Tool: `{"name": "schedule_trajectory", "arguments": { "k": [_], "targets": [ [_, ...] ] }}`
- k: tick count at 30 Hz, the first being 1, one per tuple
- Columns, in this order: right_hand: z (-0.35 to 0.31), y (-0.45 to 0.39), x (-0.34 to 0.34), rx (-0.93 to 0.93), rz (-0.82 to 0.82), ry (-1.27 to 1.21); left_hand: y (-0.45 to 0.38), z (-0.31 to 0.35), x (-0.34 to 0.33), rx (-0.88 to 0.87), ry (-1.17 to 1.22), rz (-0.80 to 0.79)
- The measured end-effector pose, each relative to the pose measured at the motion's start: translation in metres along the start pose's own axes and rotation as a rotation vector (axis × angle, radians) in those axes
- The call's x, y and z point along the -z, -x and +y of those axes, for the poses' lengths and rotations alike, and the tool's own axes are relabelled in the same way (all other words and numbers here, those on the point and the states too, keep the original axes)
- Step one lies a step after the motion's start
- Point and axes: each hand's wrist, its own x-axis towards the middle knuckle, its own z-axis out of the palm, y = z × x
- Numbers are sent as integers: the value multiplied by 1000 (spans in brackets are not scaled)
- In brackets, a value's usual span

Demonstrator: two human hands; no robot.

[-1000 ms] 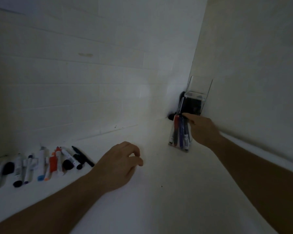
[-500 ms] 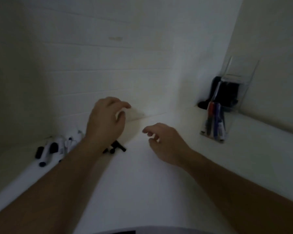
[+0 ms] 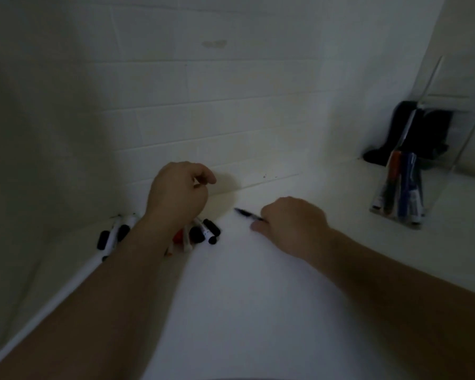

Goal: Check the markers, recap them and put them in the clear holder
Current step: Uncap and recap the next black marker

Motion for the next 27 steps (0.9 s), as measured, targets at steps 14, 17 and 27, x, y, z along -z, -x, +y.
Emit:
{"name": "schedule_trajectory", "arguments": {
  "k": [14,17,27],
  "targets": [
    [65,28,-5,-128,5,-194,6,20,-11,13,-365,-689],
    [67,28,-3,-125,-10,-221,5,22,-13,-1,-327,-664],
    [66,28,-3,-139,-30,-200,10,22,-32,-182,-110,-492]
  ]
}}
